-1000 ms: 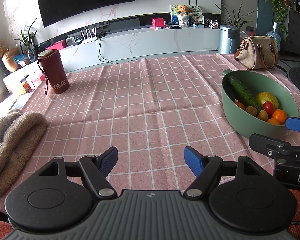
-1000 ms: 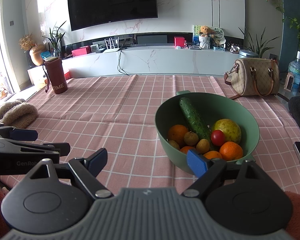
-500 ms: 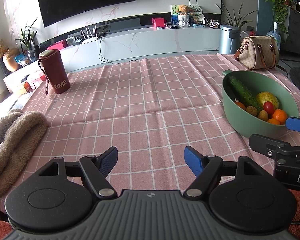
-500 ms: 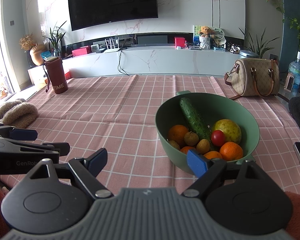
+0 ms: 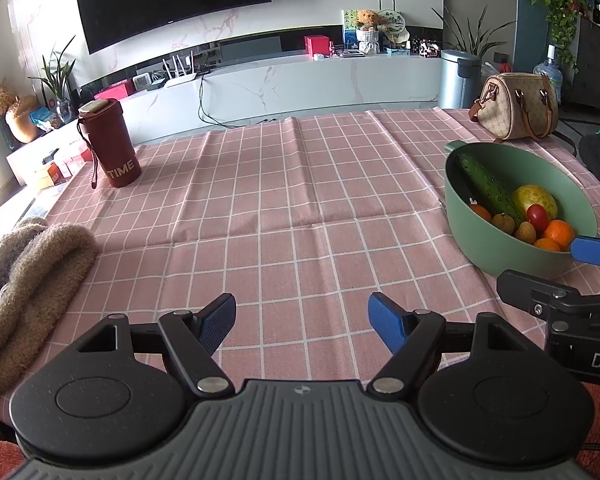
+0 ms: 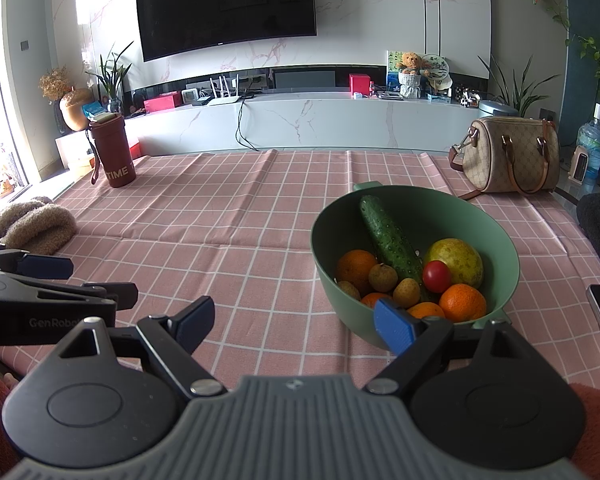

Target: Organize fruits

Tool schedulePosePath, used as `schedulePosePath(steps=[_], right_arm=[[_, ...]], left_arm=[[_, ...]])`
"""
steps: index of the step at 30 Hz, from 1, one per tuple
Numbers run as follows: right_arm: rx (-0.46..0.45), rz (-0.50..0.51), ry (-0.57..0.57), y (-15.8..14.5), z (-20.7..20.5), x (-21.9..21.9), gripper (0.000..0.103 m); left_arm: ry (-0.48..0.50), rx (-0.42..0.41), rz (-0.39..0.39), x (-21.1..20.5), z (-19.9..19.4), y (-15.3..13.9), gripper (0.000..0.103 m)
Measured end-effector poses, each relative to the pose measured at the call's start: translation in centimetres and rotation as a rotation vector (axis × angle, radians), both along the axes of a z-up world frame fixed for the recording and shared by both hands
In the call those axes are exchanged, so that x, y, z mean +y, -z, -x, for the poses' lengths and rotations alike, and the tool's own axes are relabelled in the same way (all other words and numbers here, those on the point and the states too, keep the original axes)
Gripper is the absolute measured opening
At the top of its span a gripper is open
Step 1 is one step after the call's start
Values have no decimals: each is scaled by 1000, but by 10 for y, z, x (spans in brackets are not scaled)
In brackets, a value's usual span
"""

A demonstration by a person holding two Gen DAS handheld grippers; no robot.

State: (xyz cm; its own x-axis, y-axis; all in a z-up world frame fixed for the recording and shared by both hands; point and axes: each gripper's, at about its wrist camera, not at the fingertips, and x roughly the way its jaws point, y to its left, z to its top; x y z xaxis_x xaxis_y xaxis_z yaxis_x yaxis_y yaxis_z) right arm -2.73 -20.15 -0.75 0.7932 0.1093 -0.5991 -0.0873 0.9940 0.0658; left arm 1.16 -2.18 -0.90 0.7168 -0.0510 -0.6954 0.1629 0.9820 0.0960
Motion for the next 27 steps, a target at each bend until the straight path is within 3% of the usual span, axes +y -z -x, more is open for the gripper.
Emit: schedulePosePath(steps=[27], right_arm=[[6, 0, -2, 1, 0, 2, 84]], left_arm=[[5, 5, 8, -1, -1, -4, 89]])
